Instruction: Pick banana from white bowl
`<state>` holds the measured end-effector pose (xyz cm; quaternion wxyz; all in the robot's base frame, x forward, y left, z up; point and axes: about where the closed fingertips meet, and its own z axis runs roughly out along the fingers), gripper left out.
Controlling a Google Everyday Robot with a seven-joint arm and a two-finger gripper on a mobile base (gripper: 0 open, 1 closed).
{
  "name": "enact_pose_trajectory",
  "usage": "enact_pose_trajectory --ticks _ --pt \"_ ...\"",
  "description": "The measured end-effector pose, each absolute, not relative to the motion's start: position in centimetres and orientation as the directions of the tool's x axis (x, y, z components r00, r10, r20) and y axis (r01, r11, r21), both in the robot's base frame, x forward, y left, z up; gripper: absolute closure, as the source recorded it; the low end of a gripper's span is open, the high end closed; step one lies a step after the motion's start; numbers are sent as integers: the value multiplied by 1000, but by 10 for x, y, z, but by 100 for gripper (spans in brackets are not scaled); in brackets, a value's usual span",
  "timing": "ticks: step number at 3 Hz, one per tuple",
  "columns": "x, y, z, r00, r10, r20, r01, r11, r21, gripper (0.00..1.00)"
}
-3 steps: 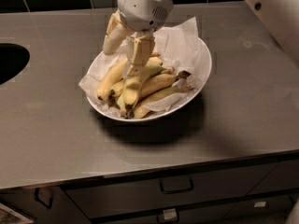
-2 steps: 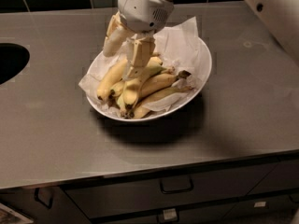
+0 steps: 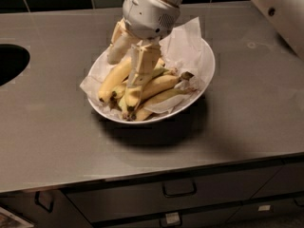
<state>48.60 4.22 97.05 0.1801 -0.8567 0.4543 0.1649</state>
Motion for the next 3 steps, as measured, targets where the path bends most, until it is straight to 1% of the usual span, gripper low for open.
enact_pose_trajectory --ticks 1,3 --pt "483 36 967 524 -725 -447 -841 -522 -140 46" --pt "479 25 964 514 -754 -409 -847 -520 -106 47"
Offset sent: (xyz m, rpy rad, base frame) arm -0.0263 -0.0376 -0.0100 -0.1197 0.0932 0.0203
